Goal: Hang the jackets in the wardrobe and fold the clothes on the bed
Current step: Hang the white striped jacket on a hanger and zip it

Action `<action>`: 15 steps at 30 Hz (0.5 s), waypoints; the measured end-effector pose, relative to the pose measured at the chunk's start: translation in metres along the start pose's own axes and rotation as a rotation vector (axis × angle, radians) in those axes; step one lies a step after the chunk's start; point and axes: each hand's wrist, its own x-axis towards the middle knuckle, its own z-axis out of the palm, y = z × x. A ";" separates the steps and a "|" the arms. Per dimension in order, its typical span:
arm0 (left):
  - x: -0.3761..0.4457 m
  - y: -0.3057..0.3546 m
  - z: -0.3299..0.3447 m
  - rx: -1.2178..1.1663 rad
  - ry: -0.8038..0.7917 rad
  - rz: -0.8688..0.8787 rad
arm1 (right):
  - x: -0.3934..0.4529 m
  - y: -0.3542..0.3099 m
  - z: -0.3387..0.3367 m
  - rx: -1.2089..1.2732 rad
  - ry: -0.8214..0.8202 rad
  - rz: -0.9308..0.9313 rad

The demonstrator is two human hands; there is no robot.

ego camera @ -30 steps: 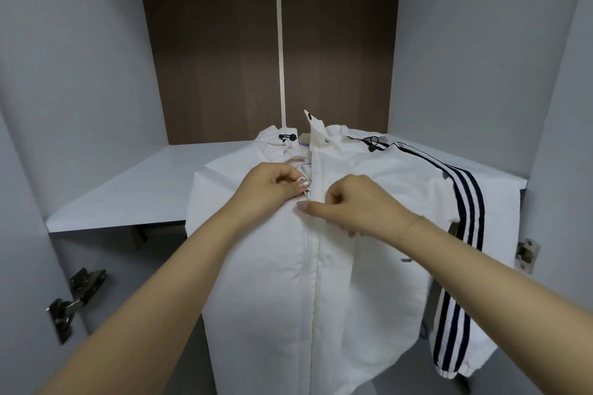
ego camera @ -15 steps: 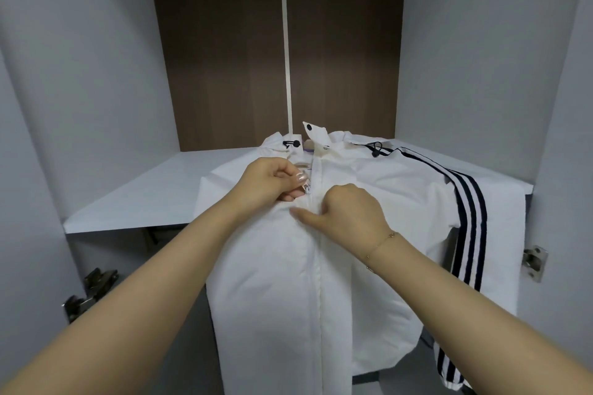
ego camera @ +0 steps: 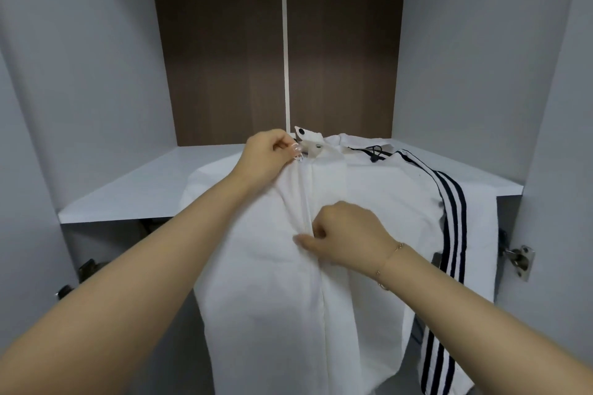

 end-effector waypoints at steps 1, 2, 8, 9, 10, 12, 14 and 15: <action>0.000 0.000 0.001 -0.024 0.005 0.000 | 0.006 0.001 -0.007 -0.002 0.071 0.026; 0.000 0.000 0.001 -0.053 -0.002 -0.002 | 0.014 0.003 -0.015 -0.006 0.154 0.051; 0.004 0.012 -0.009 0.001 -0.035 0.119 | 0.059 0.003 -0.029 0.009 0.185 0.084; 0.004 0.011 -0.009 0.059 -0.003 0.151 | 0.058 0.003 -0.026 0.022 0.183 0.067; 0.004 0.009 -0.009 0.081 0.032 0.163 | 0.053 0.002 -0.022 0.023 0.189 0.047; 0.003 0.004 -0.010 0.038 0.086 0.149 | 0.038 0.002 -0.011 0.016 0.168 -0.008; 0.002 0.000 -0.009 -0.023 0.106 0.108 | 0.019 0.002 0.000 0.005 0.085 -0.045; 0.002 -0.001 -0.008 -0.059 0.098 0.083 | 0.013 0.004 0.003 -0.009 0.053 -0.044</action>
